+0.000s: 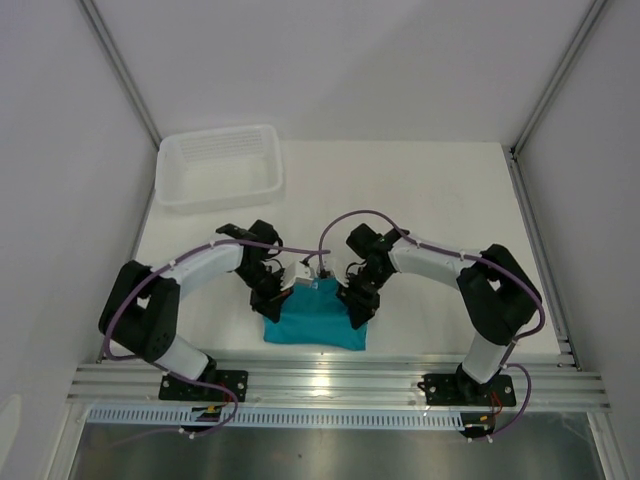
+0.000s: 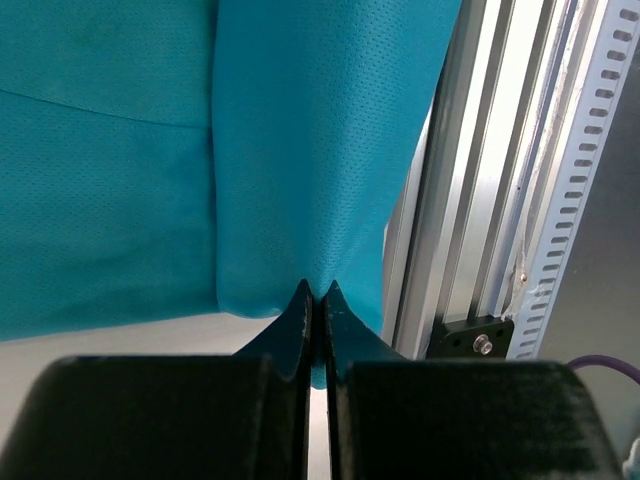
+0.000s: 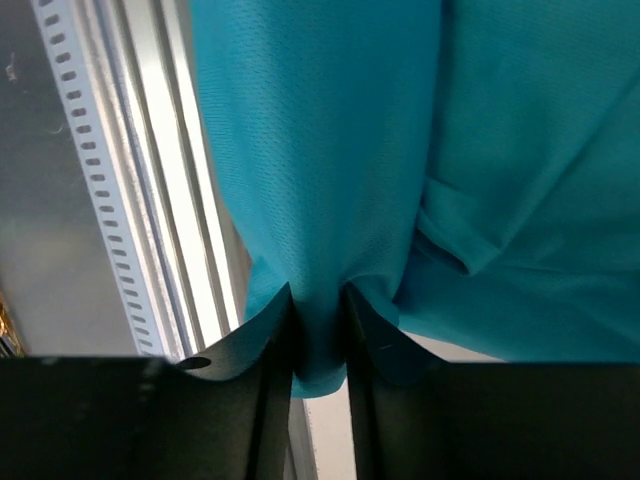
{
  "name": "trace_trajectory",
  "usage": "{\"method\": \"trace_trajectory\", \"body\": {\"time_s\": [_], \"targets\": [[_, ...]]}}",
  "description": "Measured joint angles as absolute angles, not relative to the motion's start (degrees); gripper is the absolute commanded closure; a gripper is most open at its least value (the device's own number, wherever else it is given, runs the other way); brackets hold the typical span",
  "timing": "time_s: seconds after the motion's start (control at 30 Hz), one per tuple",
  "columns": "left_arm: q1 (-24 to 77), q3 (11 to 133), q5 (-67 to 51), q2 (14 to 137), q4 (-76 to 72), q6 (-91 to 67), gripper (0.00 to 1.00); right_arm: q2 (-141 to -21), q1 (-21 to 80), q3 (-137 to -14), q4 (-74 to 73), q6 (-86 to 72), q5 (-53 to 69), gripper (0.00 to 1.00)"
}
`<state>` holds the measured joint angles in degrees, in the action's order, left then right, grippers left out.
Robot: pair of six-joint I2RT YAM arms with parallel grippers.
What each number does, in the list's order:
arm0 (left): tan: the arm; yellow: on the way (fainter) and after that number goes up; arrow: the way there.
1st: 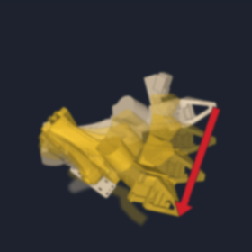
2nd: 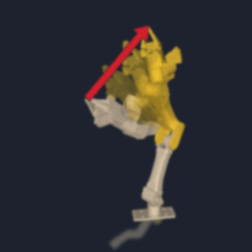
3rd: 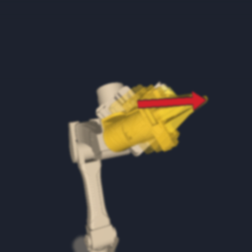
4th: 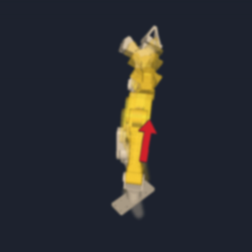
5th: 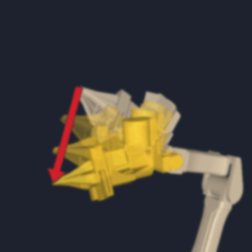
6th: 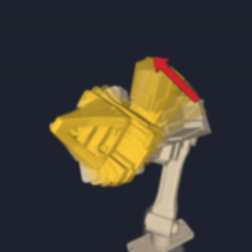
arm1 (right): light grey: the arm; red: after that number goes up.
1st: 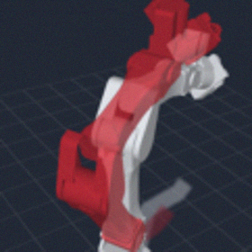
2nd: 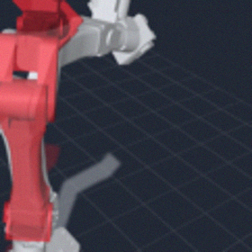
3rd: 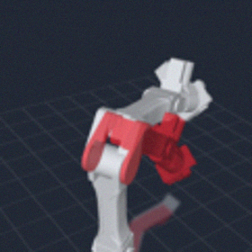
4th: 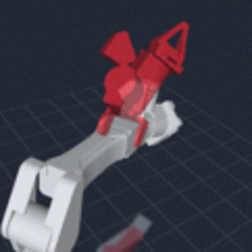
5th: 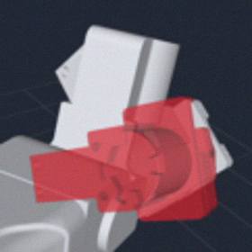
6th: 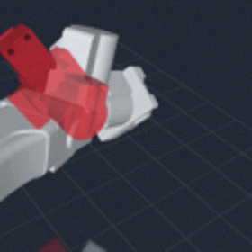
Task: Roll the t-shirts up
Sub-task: Roll the tshirt
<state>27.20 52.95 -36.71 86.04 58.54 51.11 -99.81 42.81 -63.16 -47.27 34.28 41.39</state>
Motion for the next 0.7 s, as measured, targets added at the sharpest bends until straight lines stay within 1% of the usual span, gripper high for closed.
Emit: {"method": "trace_trajectory", "body": {"time_s": [0.13,0.33,0.47,0.57,0.63,0.67,0.7], "targets": [[27.03,53.6,-36.38,89.06,58.24,51.09,0.99,-99.88,41.41,-63.13,-44.91,32.12,37.98,0.67],[26.7,54.02,-34.81,92.18,55.96,50.78,0.99,-99.26,37.82,-63.11,-40.07,27.29,30.94,0.66],[26.5,54.24,-33.95,93.56,54.72,50.02,0.99,-95.68,36.77,-62.52,-38.17,23.81,25.85,0.66],[26.13,54.48,-33.45,94.5,54.33,49.36,0.99,-90.21,36.8,-60.47,-36.03,19.81,22.65,0.67],[25.71,54.68,-33.23,94.76,54.13,48.71,0.99,-85.43,36.91,-58.17,-33.61,15.31,20.36,0.7],[25.52,54.83,-33.12,94.87,54.11,48.25,0.99,-82.72,37.06,-56.82,-31.99,12.69,18.81,0.76],[25.34,54.98,-33.06,94.96,54.04,47.79,0.99,-79.44,37.58,-54.41,-28.47,9.04,17.28,0.78]]}}
